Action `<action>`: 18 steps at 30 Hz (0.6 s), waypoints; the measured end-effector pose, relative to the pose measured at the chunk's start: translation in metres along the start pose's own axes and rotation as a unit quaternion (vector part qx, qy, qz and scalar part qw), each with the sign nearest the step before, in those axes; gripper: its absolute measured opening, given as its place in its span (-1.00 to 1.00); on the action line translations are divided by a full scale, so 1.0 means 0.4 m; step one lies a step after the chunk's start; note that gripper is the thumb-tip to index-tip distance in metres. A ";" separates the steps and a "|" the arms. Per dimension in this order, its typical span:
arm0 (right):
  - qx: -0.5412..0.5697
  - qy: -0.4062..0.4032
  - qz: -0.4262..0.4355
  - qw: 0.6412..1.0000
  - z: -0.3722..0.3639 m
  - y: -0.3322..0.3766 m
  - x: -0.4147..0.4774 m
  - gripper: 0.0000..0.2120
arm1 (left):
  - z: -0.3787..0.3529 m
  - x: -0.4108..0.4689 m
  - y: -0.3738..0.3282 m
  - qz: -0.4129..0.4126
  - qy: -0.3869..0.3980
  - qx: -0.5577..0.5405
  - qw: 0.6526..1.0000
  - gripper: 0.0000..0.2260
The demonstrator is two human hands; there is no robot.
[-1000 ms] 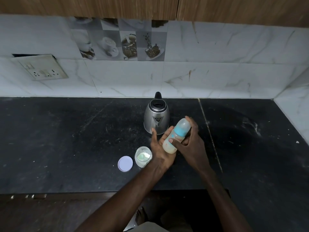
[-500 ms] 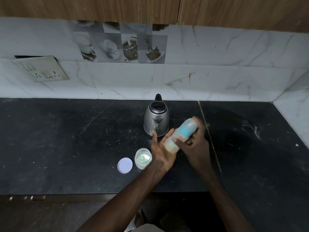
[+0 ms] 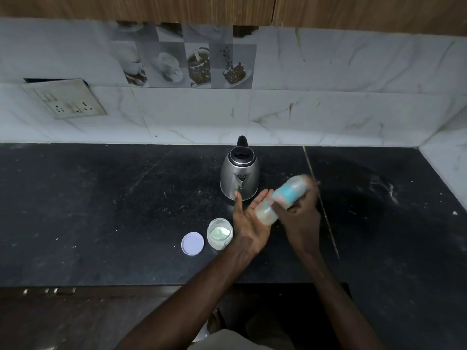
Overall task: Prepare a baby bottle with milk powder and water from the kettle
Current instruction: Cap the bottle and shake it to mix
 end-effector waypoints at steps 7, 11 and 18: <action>-0.052 0.142 0.077 0.986 -0.036 0.036 0.009 -0.20 | -0.019 0.005 -0.010 0.013 0.020 -0.044 0.999 -0.17; -0.098 0.214 0.100 0.967 -0.026 0.055 0.032 -0.25 | -0.022 0.012 -0.020 0.009 0.017 -0.047 0.999 -0.25; -0.129 0.294 0.114 0.940 -0.016 0.074 0.066 -0.23 | -0.013 0.016 -0.019 0.016 0.003 -0.058 0.998 -0.27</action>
Point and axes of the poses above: each hand's wrist, its own x-axis towards the middle knuckle, its own z-axis out of the back of the hand, y = z × x, the point moved 6 cm from there along x, towards the middle knuckle, and after that the axes turned 8 degrees about -z, right-handed, at the moved point
